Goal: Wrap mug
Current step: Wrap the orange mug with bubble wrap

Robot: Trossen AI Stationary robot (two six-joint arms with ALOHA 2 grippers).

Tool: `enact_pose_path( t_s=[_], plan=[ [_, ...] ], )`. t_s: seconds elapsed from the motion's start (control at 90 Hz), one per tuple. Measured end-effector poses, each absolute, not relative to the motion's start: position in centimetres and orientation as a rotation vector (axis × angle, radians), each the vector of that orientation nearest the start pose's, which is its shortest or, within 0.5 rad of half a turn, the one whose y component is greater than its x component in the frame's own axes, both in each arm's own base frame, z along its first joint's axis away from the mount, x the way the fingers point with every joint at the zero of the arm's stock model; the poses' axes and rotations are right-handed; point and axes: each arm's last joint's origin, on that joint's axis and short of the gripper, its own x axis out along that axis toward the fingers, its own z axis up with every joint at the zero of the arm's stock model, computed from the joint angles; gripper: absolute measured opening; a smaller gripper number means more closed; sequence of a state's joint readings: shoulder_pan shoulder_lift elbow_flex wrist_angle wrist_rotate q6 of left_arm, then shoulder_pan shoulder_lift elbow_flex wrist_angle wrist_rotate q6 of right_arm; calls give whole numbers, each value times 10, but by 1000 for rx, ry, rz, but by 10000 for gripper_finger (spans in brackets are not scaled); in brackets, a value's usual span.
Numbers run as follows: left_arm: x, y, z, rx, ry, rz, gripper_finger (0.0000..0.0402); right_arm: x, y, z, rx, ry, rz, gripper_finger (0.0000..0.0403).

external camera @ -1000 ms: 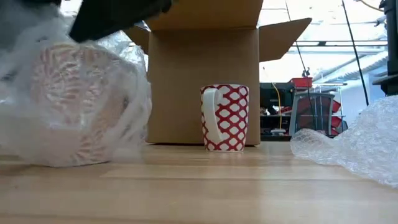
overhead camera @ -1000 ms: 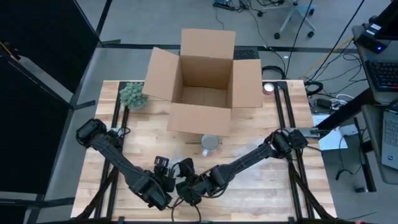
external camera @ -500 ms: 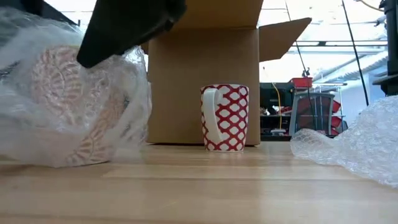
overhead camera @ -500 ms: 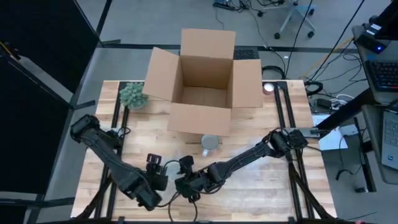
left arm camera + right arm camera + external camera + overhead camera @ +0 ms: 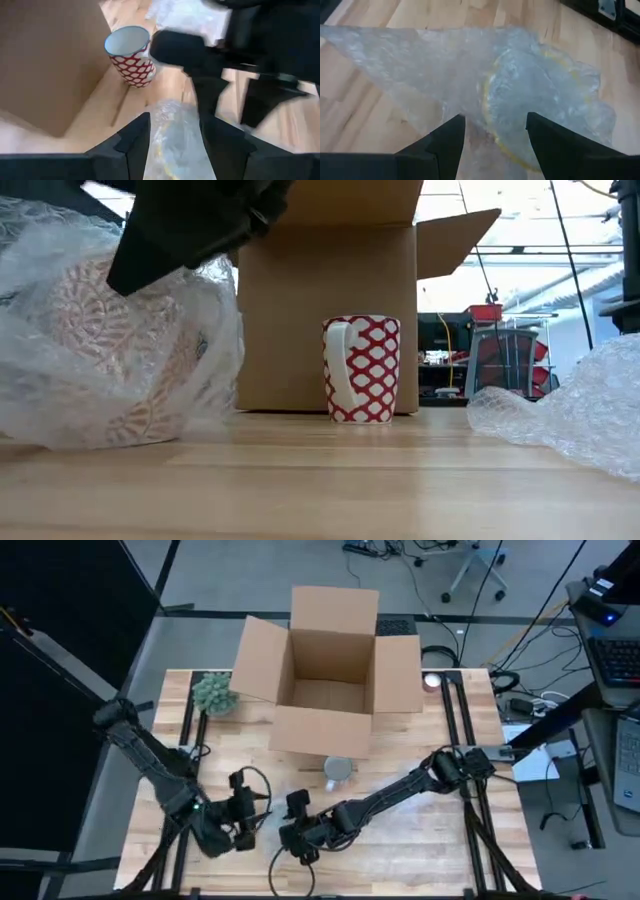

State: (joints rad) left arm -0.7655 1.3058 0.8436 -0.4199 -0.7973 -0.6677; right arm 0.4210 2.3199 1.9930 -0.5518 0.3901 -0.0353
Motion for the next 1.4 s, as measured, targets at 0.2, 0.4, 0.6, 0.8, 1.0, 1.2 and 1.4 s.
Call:
enact_pose_path(
  t_s=[0.2,0.4,0.6,0.8,1.0,1.2,1.4],
  plan=[
    [205,-142,193,-145,535,212,161,471,199,203,-385,807,45,199],
    [217,-136,171,-132,583,247,161,471,198,206,-387,812,45,199],
    [223,-138,163,-127,588,241,161,466,202,235,-402,849,53,199],
    [224,-139,167,-111,575,206,161,468,209,252,-363,779,58,199],
    [224,-139,167,-115,575,205,161,479,210,217,-291,849,57,199],
    [224,-139,167,-125,571,204,161,488,207,184,-289,907,32,199],
    [225,-140,168,-138,561,194,161,492,200,171,-223,962,75,199]
  ],
)
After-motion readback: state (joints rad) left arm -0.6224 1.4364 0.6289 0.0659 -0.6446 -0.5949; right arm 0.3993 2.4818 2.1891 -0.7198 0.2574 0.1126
